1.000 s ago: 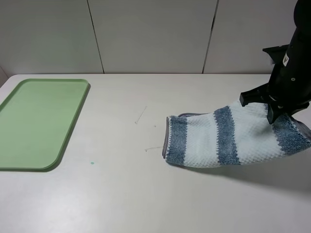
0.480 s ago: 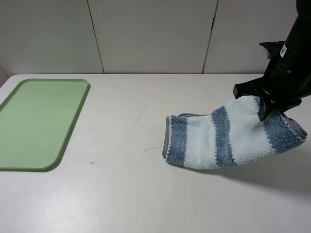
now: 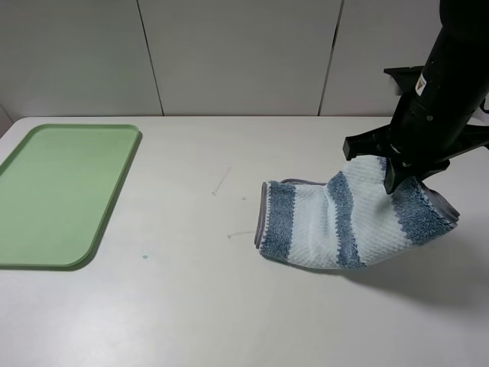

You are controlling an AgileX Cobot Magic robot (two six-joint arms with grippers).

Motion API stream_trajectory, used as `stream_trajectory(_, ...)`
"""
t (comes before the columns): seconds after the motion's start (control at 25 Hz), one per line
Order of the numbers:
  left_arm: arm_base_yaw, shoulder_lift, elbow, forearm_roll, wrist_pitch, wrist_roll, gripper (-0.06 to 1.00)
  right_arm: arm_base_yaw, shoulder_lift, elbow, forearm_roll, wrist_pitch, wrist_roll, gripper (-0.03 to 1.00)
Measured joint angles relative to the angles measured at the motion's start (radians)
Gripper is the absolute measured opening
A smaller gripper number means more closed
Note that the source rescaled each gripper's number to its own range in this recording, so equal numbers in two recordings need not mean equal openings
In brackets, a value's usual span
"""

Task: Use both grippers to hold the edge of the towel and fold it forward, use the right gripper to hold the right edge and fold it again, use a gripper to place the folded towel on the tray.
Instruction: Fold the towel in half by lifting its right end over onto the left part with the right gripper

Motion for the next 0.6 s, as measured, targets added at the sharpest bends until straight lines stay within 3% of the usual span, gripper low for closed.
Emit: stream_trajectory(0.6, 0.000, 0.000, 0.000, 0.001, 0.000, 0.000, 1.00, 0.008, 0.030, -0.011, 0.034, -0.003, 0.065, 0.12)
